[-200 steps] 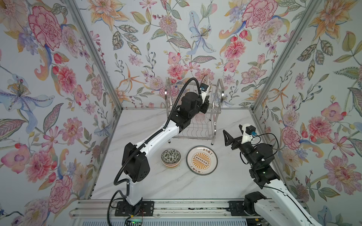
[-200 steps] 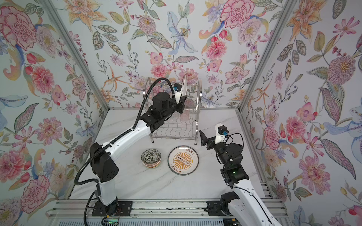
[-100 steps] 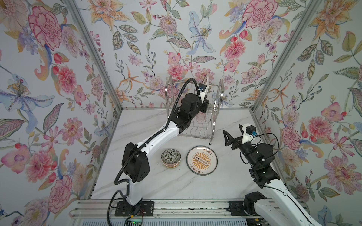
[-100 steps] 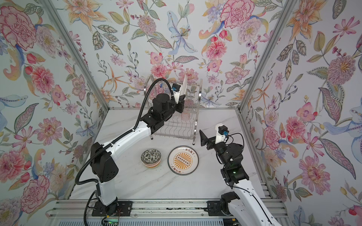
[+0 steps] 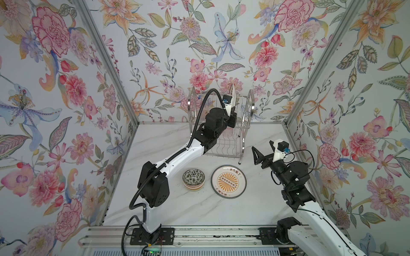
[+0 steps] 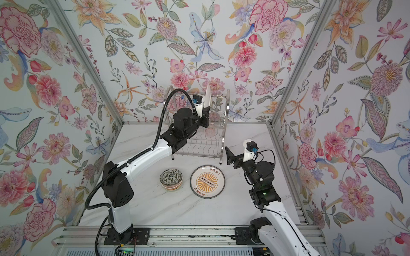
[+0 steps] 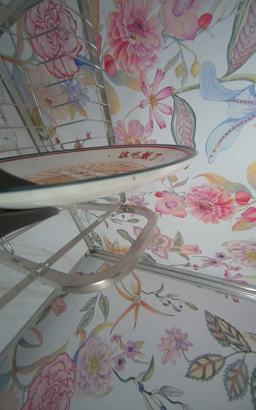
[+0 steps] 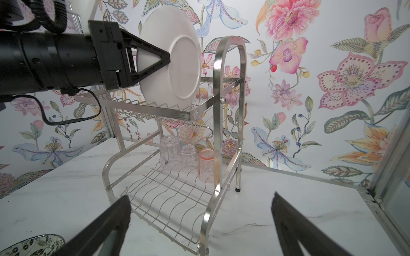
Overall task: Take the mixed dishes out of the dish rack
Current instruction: 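Close the left gripper on the rim of the sunburst plate, then pull the sunburst plate out of the rack toward the robot with the left gripper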
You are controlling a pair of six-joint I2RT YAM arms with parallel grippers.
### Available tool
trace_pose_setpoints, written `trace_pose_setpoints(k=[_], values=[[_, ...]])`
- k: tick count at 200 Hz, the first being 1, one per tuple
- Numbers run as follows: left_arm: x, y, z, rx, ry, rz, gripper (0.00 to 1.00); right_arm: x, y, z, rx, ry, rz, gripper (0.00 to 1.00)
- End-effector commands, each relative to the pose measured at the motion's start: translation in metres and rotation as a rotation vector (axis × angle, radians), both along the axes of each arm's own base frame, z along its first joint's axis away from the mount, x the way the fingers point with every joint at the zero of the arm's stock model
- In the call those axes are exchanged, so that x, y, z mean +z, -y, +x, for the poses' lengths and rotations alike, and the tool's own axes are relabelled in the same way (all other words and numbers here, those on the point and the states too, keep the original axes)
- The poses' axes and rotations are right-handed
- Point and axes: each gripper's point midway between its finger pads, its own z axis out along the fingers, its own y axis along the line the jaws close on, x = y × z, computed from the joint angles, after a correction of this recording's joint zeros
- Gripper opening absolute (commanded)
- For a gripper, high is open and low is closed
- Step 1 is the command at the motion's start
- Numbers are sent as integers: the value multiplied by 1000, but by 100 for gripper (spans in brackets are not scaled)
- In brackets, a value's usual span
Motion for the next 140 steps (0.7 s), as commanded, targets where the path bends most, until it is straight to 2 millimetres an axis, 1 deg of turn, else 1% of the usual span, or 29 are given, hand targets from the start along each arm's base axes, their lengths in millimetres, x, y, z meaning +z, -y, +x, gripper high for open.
trace_pose_setpoints(k=[1, 49, 78, 112, 140], values=[[42, 5, -20, -35, 71, -124, 0, 6, 0, -1, 10, 24, 20, 99], [69, -3, -27, -29, 148, -136, 0, 10, -3, 0, 32, 27, 24, 99], [93, -8, -36, -39, 220, -156, 0, 12, -6, 0, 49, 21, 33, 99], [128, -19, -55, -58, 322, -162, 0, 14, -7, 0, 55, 12, 49, 99], [147, -32, -78, -82, 403, -150, 0, 15, -7, 1, 59, -20, 68, 99]])
